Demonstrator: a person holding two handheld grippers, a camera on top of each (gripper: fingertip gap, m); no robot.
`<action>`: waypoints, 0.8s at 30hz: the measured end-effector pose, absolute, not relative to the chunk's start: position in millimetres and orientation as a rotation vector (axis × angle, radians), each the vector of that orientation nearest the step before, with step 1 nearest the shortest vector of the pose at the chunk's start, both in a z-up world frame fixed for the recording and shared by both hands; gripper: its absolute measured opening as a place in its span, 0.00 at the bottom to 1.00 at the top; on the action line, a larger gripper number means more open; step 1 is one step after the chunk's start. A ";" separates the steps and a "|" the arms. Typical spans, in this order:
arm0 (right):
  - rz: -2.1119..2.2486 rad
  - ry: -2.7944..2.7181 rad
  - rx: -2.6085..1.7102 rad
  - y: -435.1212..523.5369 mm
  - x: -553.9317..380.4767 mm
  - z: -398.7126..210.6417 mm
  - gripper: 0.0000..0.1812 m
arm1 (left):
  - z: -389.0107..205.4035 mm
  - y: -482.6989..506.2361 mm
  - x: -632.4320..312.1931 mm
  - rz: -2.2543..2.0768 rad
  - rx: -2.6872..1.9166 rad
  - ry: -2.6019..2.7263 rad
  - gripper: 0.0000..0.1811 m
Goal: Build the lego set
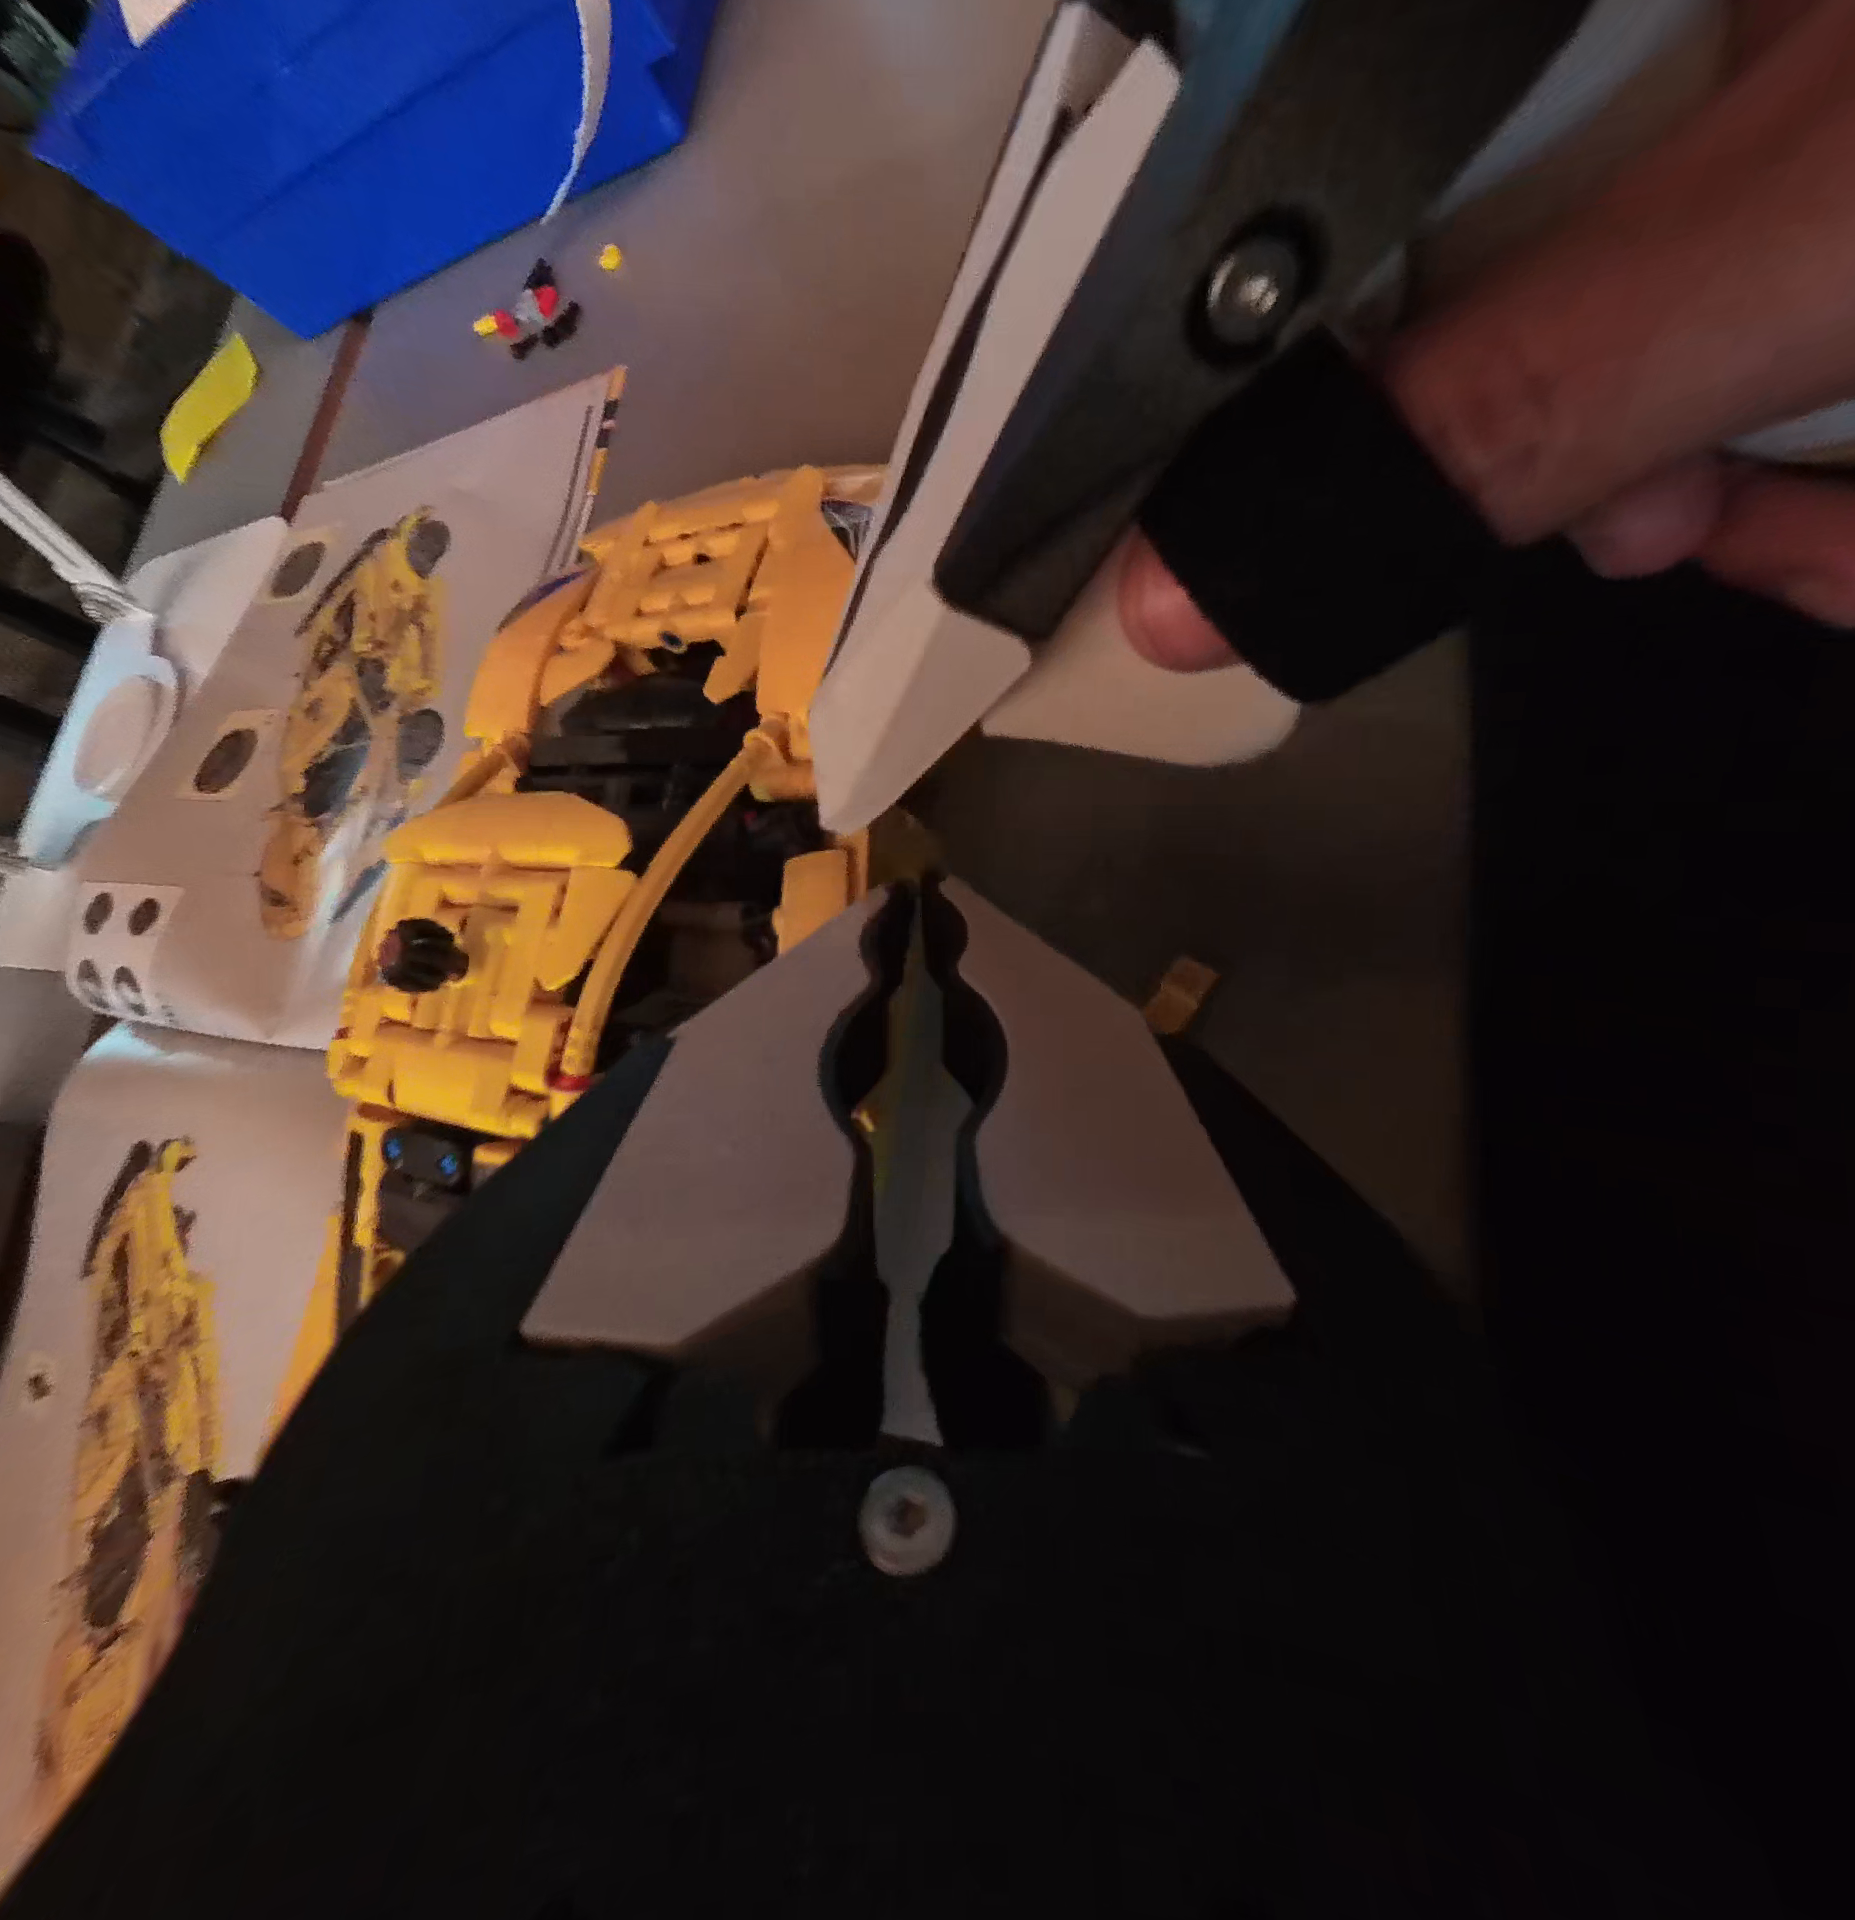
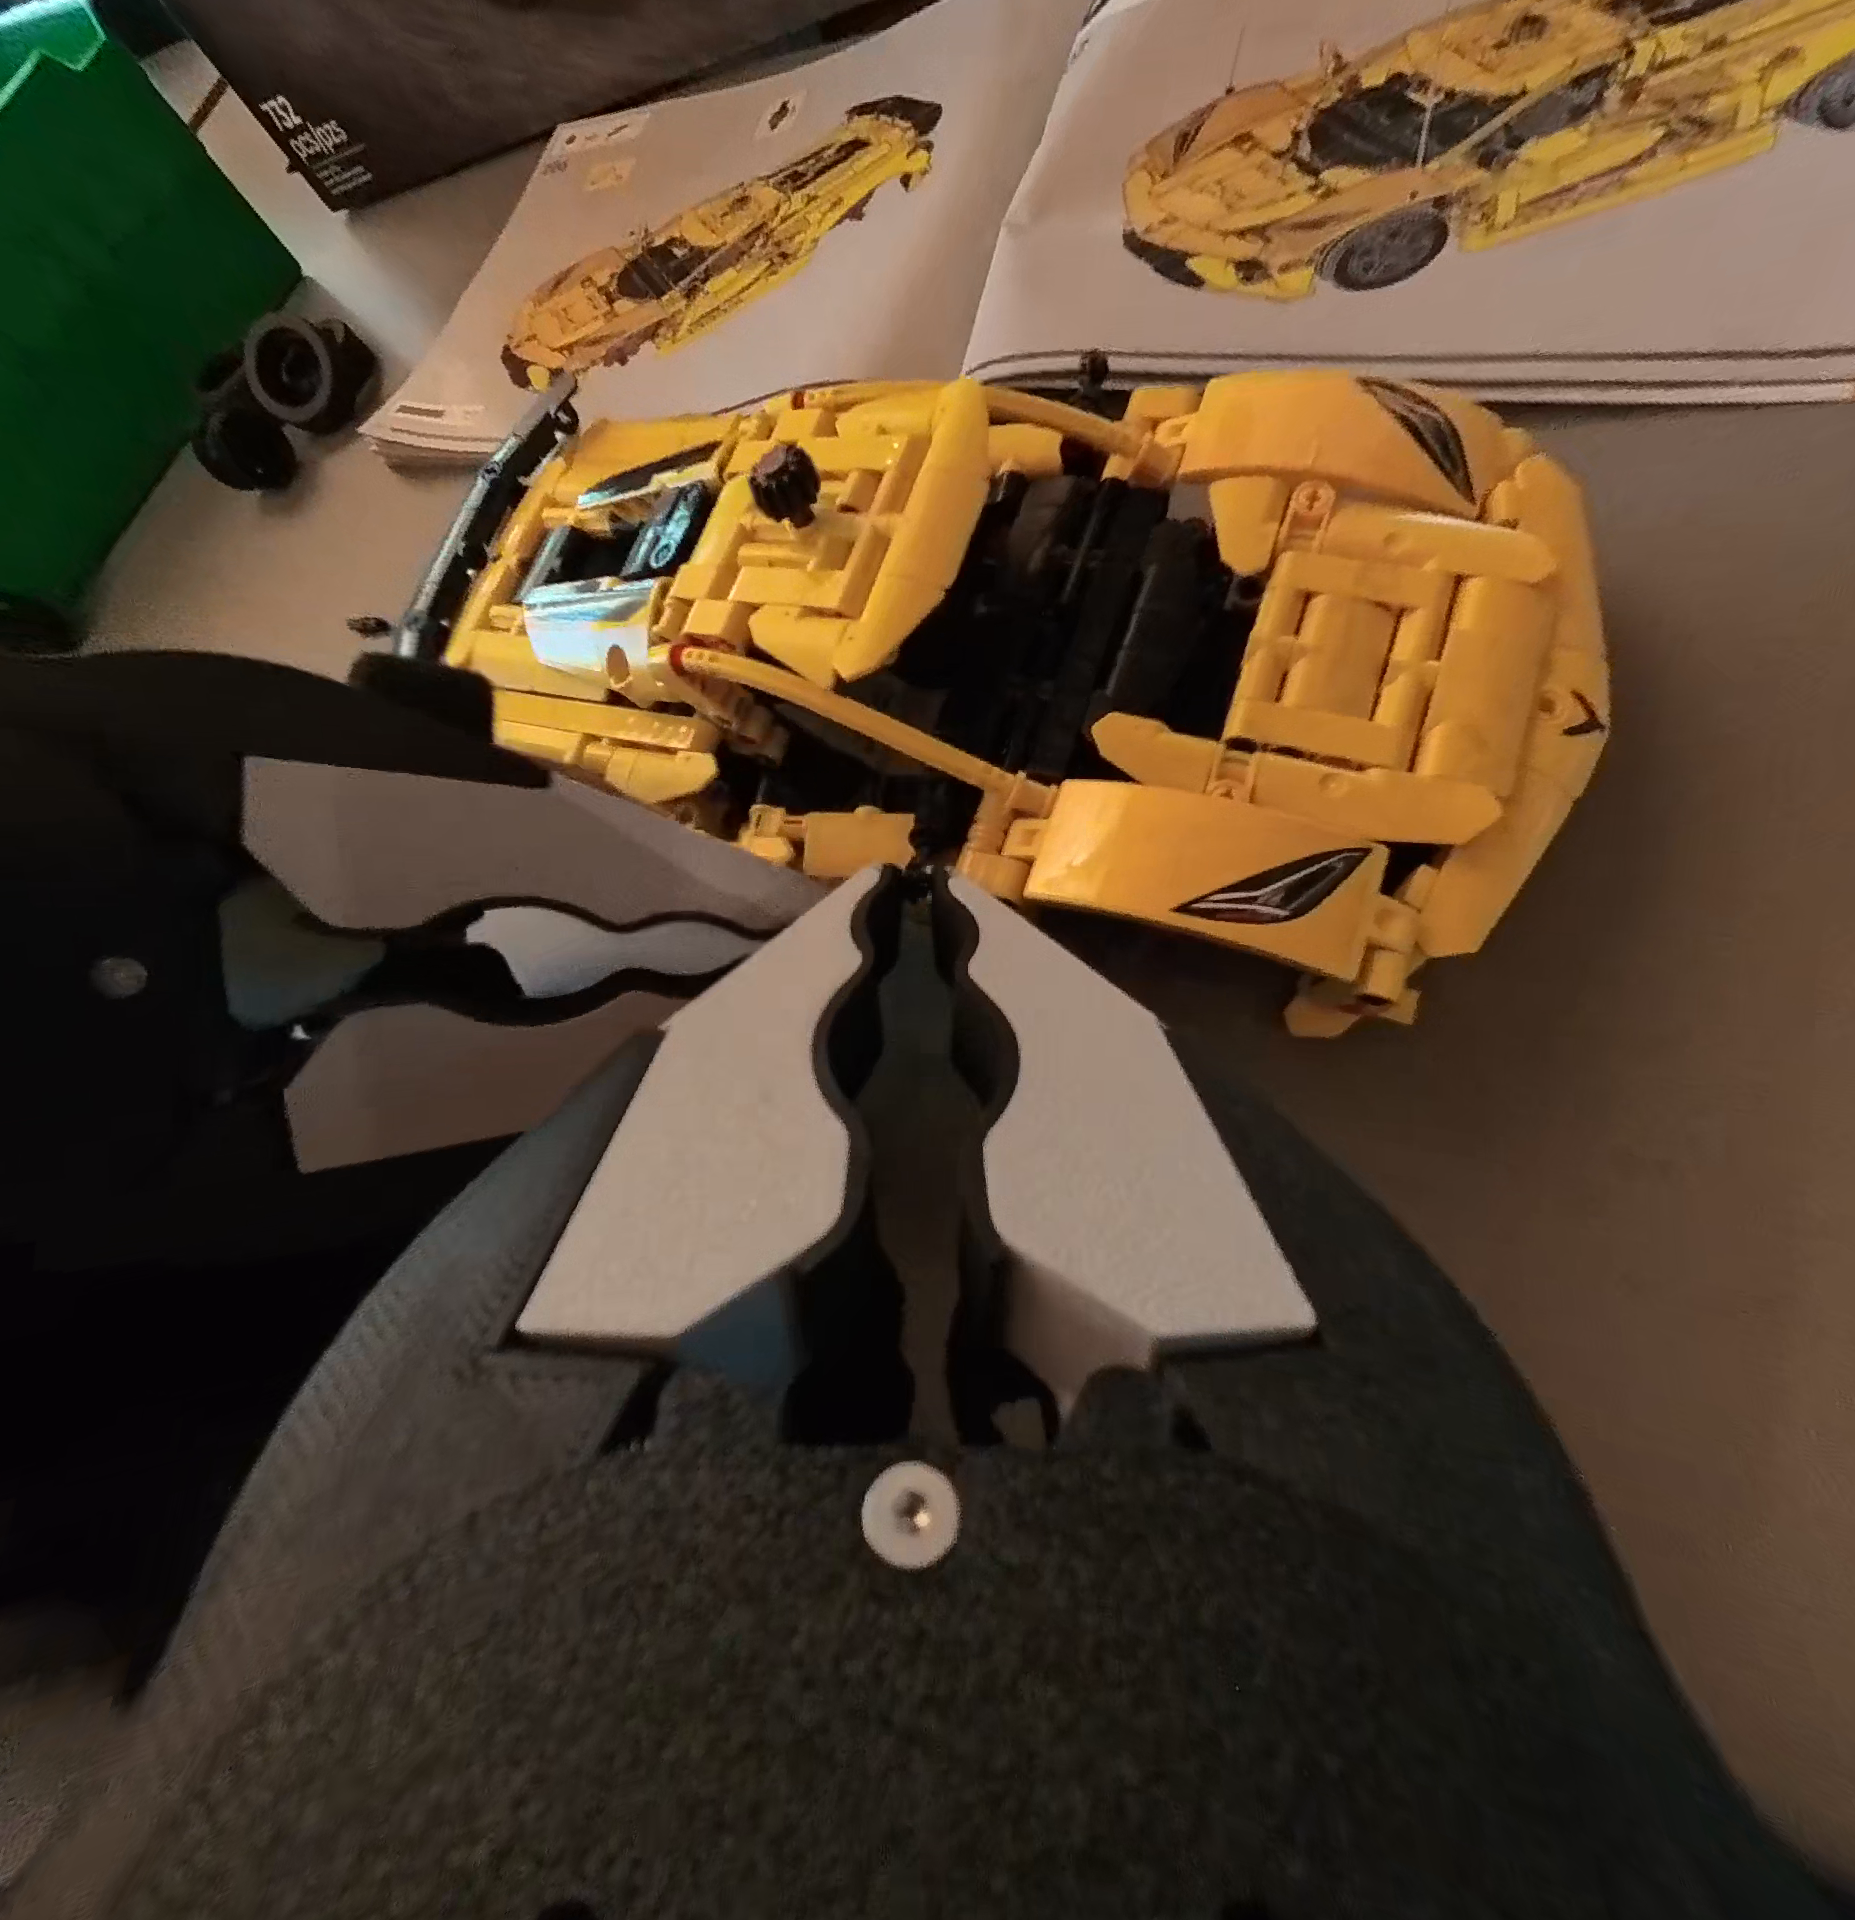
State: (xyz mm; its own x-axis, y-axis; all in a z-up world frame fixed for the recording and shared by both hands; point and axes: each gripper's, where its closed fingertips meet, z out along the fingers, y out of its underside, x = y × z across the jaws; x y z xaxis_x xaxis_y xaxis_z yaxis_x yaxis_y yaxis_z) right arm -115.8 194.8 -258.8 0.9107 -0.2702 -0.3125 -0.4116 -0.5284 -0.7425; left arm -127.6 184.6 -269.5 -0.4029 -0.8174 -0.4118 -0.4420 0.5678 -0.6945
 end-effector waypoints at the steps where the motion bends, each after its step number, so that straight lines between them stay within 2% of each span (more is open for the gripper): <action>1: 0.193 0.479 -2.162 194.6 -116.4 -258.4 0.03 | -265.8 185.7 -128.3 -0.640 -1.003 2.029 0.01; 2: 0.183 0.466 -2.167 194.0 -116.8 -258.8 0.03 | -261.6 188.1 -128.5 -0.658 -1.021 2.009 0.02; 5: 0.119 0.341 -2.190 190.8 -116.2 -259.2 0.07 | -256.4 198.5 -126.6 -0.690 -1.111 1.973 0.14; 11: 0.068 -0.166 -2.129 190.1 -120.5 -241.4 0.13 | -269.0 205.0 -125.1 -0.603 -1.131 2.004 0.15; 14: 0.109 -0.414 -2.141 184.6 -117.2 -241.7 0.26 | -271.4 206.2 -125.0 -0.550 -1.120 2.019 0.14; 16: 0.198 -0.545 -2.181 179.2 -116.0 -246.1 0.29 | -271.7 205.4 -126.0 -0.542 -1.104 2.026 0.13; 20: 0.347 -0.831 -2.238 175.2 -122.4 -252.0 0.28 | -271.7 203.4 -128.7 -0.536 -1.058 2.022 0.10; 24: 0.333 -1.042 -2.203 181.7 -126.4 -247.4 0.23 | -271.7 202.4 -129.7 -0.512 -1.040 2.010 0.10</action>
State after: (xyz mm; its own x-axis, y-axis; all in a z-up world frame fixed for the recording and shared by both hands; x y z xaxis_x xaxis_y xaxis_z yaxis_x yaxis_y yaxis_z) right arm -126.4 181.7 -247.4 0.6486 0.7593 0.0521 0.5888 -0.4572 -0.6666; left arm -129.7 202.4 -271.7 -0.3439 -0.8141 -0.4680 -0.4911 0.5807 -0.6493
